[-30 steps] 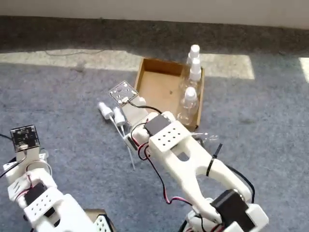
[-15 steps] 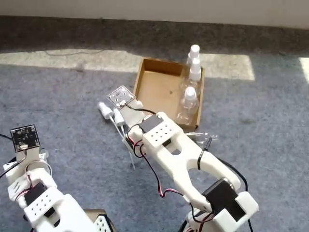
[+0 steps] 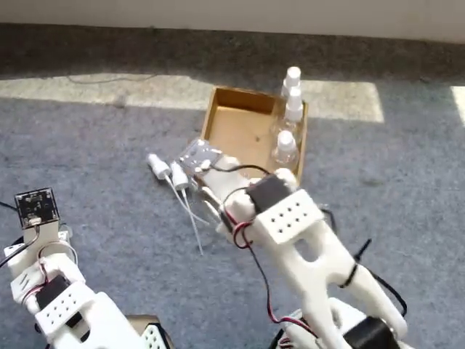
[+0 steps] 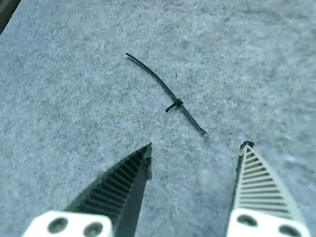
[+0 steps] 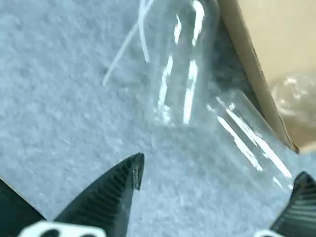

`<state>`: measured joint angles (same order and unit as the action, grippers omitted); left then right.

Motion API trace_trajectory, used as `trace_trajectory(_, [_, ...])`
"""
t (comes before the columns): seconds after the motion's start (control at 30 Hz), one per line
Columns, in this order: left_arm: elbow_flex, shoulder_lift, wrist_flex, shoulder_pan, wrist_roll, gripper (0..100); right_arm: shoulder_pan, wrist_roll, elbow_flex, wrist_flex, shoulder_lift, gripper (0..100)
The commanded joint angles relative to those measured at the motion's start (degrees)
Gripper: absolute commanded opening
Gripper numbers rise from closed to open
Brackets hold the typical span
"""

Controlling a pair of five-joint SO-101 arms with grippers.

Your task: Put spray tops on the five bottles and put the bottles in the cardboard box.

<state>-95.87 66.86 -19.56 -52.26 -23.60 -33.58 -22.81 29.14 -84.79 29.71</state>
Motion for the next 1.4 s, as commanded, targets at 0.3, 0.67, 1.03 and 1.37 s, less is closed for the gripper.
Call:
trace_trajectory(0.3, [-1.10, 0.57, 0.88, 0.04, 0.00, 26, 31.87, -30.42, 11.38, 2.95, 14.02, 39.6])
trace_trajectory(0.67, [-1.10, 0.92, -1.41, 0.04, -0.09, 26, 33.45, -31.56, 25.36, 23.78, 14.02, 39.8])
trace_trajectory(1.03, [-1.10, 0.92, -1.41, 0.04, -0.09, 26, 31.60, -31.56, 34.33, 35.56, 14.11, 39.8])
trace_trajectory(1.37, [-1.10, 0.84, -1.41, 0.13, -0.09, 26, 31.96, -38.24, 39.87, 33.71, 14.64, 39.8])
